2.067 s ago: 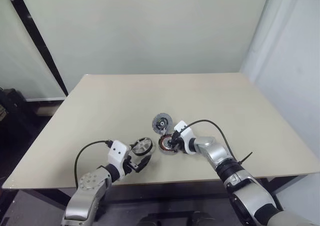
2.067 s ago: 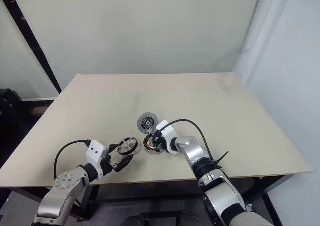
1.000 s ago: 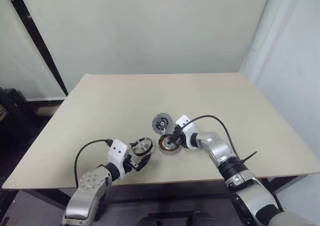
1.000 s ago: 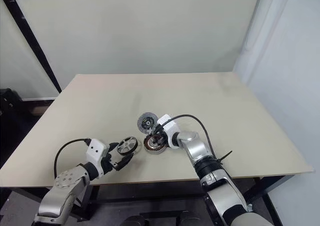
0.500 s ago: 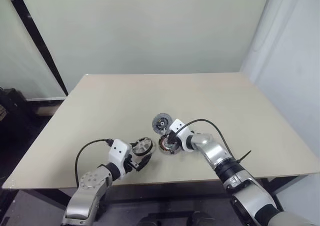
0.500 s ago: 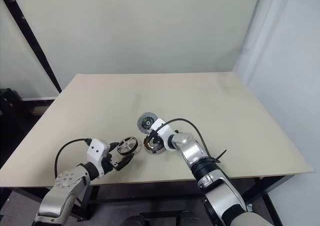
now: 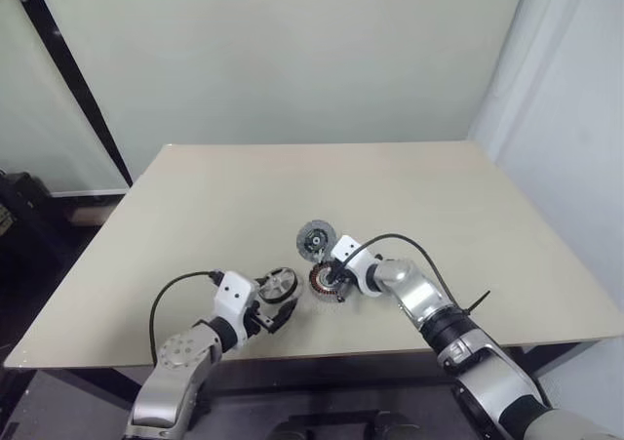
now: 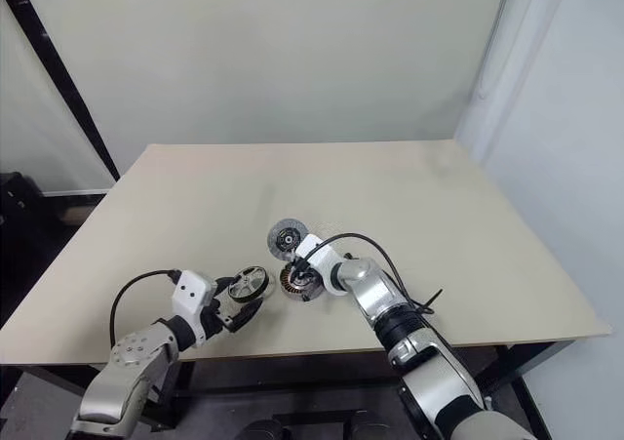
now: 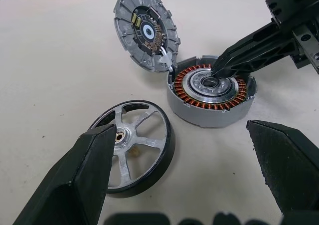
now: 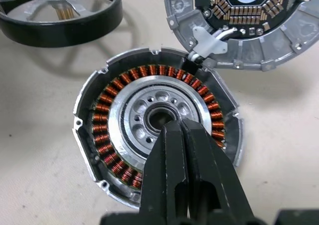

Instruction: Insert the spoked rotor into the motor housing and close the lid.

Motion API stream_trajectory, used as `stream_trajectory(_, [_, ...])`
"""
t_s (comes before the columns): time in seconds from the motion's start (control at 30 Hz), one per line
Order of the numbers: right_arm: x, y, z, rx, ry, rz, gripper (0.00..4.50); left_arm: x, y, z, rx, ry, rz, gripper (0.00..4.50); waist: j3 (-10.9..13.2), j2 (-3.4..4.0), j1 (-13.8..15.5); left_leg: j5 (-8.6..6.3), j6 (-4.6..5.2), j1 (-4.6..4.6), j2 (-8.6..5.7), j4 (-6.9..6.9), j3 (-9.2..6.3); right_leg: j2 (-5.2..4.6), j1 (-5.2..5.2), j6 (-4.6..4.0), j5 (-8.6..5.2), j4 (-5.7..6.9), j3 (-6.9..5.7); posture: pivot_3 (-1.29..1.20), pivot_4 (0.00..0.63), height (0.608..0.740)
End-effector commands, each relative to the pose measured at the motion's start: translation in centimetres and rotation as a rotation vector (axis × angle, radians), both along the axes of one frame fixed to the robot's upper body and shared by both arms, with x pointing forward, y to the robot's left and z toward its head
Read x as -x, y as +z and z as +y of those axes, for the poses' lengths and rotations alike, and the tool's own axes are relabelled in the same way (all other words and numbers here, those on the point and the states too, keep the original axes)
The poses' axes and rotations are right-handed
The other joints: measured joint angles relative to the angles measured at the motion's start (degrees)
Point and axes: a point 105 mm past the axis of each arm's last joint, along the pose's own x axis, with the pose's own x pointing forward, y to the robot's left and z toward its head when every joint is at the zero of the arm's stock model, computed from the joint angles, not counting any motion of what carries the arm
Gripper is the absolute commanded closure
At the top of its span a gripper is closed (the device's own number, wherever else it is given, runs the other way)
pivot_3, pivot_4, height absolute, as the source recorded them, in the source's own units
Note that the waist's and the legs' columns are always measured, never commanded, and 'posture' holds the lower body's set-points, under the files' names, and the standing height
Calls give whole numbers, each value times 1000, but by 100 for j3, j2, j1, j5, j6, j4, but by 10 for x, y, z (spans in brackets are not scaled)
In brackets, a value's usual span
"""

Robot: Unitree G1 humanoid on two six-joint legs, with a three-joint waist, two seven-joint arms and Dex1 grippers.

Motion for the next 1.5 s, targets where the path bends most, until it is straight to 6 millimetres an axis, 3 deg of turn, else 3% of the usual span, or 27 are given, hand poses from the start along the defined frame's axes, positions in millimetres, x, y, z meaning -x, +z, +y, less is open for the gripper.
stream_trajectory(0.03, [-8,13,0,20,10,-42,4469,-5,15,-5,3,-21,-68,0,0,0,0,0,0,0,0,0,0,0,0,0,0,0,0,0,0,740])
stream_trajectory(0.23, [-3,11,0,36,39,-14,4469,-6,15,-5,2,-20,-70,0,0,0,0,0,0,0,0,0,1,1,0,0,0,0,-1,0,0,740])
stream_trajectory(0.7, [-7,28,14,-24,53,-83,4469,-6,16,-5,-3,-22,-74,0,0,0,0,0,0,0,0,-1,0,0,0,1,0,0,-1,0,0,740])
stream_trajectory(1.2, [2,9,4,66,80,-16,4469,-7,17,-5,-2,-19,-80,0,-1,0,1,0,0,0,-1,-1,0,0,1,1,0,0,-1,0,0,740])
stream_trajectory(1.5, [6,8,4,76,95,4,4469,-7,18,-5,-2,-19,-82,0,-1,0,1,0,0,1,-1,-1,0,0,2,0,0,0,-1,0,0,740])
